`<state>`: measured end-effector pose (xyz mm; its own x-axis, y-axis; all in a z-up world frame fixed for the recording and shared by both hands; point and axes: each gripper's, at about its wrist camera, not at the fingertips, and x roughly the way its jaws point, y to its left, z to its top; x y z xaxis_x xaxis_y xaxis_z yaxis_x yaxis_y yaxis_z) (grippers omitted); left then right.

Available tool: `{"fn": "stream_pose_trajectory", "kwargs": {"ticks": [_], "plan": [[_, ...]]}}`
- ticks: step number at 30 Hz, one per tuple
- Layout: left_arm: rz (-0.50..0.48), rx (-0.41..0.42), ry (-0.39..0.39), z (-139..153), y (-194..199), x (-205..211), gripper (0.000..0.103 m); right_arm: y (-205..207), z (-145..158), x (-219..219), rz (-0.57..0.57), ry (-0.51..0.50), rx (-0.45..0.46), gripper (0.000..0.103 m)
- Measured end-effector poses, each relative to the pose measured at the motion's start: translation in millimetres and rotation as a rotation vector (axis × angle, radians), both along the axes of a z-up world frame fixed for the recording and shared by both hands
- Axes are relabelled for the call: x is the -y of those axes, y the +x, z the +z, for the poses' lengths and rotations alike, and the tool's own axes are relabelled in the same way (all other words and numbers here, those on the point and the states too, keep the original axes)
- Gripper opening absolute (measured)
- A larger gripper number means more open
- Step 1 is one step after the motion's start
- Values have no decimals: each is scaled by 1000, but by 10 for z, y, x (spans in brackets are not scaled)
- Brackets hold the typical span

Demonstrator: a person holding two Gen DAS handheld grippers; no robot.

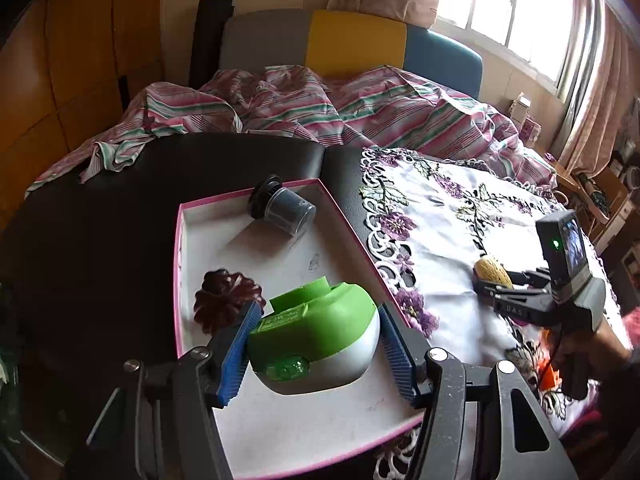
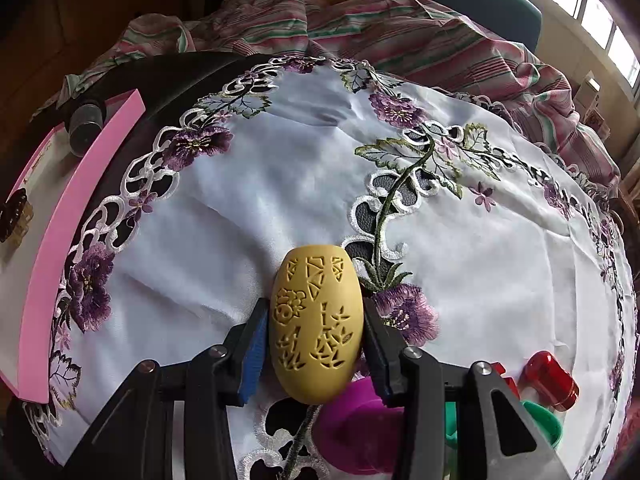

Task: Organize rigid objects
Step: 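Lower the green device into the tray with the left gripper and release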

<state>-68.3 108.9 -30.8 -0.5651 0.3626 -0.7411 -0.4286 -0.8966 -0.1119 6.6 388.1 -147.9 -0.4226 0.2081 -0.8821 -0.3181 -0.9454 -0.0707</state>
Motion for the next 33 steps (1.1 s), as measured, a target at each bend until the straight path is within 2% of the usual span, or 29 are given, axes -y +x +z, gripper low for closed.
{"fn": "stream_pose_trajectory", "kwargs": {"ticks": [5, 13, 18, 20, 23, 31, 33], "plan": [[13, 25, 29, -43, -279, -84, 61, -1, 0, -2, 1, 1, 0, 44], [30, 29, 1, -185, -685, -291, 61, -6, 2, 1, 5, 3, 2, 44], [35, 66, 13, -281, -891, -369, 61, -9, 5, 0, 6, 2, 2, 44], [25, 78, 32, -306, -916, -390, 61, -9, 5, 0, 4, 1, 2, 44], [30, 32, 11, -331, -950, -448, 61, -18, 0, 9, 6, 5, 3, 44], [10, 70, -81, -600, -961, -504, 61, -23, 3, 10, 5, 3, 4, 44], [2, 71, -73, -607, -916, -481, 62, -24, 4, 7, 3, 0, 4, 44]]}}
